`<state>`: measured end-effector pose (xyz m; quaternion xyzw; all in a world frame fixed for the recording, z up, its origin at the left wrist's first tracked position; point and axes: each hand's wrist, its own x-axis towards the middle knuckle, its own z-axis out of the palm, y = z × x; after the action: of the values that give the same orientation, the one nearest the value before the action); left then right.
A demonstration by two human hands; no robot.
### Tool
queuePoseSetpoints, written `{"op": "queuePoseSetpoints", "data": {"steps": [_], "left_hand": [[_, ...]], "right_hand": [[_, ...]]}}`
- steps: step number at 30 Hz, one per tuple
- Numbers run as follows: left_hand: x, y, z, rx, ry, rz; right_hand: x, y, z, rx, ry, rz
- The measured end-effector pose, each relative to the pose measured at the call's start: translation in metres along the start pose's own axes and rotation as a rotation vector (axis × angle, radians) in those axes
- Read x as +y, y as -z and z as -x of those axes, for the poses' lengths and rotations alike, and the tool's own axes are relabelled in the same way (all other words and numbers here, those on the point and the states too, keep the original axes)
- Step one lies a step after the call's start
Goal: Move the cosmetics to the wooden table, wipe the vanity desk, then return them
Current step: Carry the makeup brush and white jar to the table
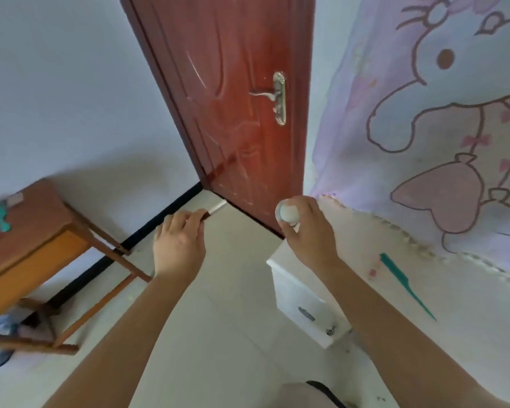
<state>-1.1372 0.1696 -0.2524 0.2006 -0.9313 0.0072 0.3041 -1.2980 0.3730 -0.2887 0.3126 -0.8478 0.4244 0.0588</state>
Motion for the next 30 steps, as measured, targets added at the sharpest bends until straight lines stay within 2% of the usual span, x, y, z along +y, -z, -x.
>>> {"op": "queuePoseSetpoints", "data": {"steps": [7, 12, 16, 21, 26, 30], "left_hand": [[-0.224, 0.126, 0.077, 0.081, 0.190, -0.158], [-0.335, 0.184, 0.123, 0.092, 0.394, -0.217], [-0.396, 0.197, 0.150, 0.113, 0.526, -0.208], [-0.458, 0.192, 0.162, 0.106, 0.647, -0.216], [-0.538, 0.174, 0.142, 0.098, 0.728, -0.215], [-0.617, 0.161, 0.102, 0.031, 0.820, -0.205]], "right_hand": [[-0.212, -0.167, 0.008, -0.121, 0.340, -0.101], [-0.324, -0.261, 0.023, -0.248, 0.523, -0.147], [-0.378, -0.326, 0.024, -0.351, 0.597, -0.145], [-0.421, -0.406, 0.013, -0.397, 0.649, -0.199], [-0.457, -0.498, -0.025, -0.450, 0.675, -0.244], [-0.495, -0.566, -0.078, -0.489, 0.684, -0.241]]}}
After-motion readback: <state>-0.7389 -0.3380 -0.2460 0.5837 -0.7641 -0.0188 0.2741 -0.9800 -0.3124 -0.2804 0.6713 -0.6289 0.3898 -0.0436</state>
